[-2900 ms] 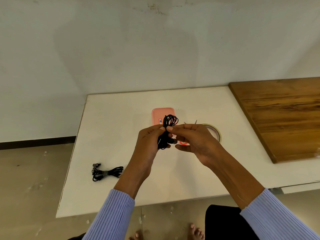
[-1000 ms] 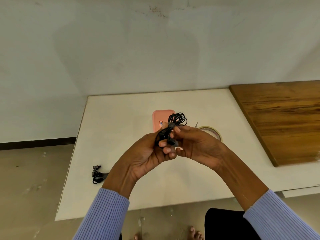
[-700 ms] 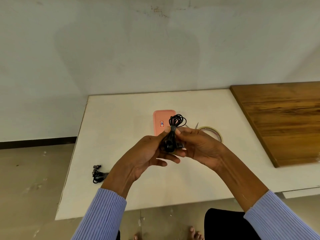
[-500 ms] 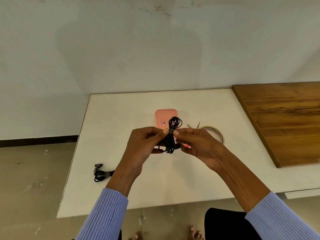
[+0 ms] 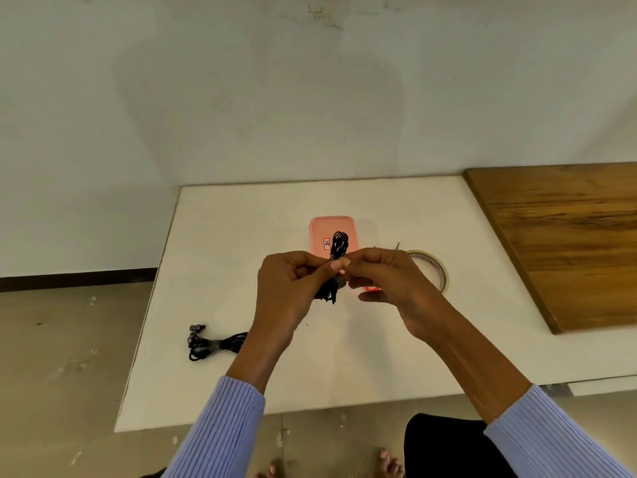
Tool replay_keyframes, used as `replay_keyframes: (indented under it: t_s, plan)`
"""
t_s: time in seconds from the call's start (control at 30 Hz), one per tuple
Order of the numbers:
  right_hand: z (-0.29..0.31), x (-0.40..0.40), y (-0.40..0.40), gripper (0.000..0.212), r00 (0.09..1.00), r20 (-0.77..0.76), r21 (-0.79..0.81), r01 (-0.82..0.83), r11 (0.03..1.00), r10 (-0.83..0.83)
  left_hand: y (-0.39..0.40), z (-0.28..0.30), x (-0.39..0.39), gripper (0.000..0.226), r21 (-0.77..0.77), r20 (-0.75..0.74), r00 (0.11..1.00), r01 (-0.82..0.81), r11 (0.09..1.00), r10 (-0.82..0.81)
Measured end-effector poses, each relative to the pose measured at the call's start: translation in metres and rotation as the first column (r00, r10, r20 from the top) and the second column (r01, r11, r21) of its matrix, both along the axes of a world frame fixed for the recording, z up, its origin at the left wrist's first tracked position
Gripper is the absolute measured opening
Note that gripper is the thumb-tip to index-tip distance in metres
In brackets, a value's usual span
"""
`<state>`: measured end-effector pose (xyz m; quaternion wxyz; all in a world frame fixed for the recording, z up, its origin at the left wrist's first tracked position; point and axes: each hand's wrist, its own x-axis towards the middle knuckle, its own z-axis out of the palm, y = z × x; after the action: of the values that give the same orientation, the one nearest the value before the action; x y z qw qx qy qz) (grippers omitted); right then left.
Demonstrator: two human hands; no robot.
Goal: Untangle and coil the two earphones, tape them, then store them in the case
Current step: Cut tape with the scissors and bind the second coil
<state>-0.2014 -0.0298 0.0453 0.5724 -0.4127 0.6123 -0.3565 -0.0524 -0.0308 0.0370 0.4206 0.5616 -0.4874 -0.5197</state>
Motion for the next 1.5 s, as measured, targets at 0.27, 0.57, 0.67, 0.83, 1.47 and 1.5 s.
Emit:
replay_keyframes:
  t_s: [0.27, 0.57, 0.67, 0.83, 1.47, 1.5]
  plan:
    - [0.008, -0.013, 0.001, 0.019, 0.997, 0.014, -0.002, -0.074, 0.997, 0.074, -0.007, -0.004, 0.008, 0.013, -0.065, 0.095, 0.990, -0.097, 0.993, 0.103]
    - [0.004, -0.016, 0.000, 0.019, 0.967, 0.253, 0.105, -0.042, 0.994, 0.015, -0.009, -0.003, 0.011, 0.013, -0.109, 0.110, 0.989, -0.088, 0.990, 0.100]
    - [0.003, -0.014, 0.000, 0.020, 0.980, 0.199, 0.078, -0.040, 0.996, 0.024, -0.008, -0.004, 0.011, 0.014, -0.132, 0.134, 0.987, -0.073, 0.989, 0.091]
    - [0.000, -0.016, -0.001, 0.018, 0.984, 0.175, 0.083, -0.018, 0.996, 0.003, -0.008, -0.004, 0.013, 0.015, -0.139, 0.116, 0.989, -0.075, 0.987, 0.091]
    - [-0.010, -0.004, -0.005, 0.025, 0.993, -0.072, -0.091, 0.088, 0.992, -0.095, -0.008, -0.003, 0.013, 0.016, -0.144, 0.137, 0.989, -0.034, 0.989, 0.054]
    - [-0.010, -0.003, -0.005, 0.025, 0.993, -0.079, -0.116, 0.077, 0.990, -0.087, -0.008, -0.003, 0.013, 0.016, -0.150, 0.146, 0.988, -0.032, 0.988, 0.054]
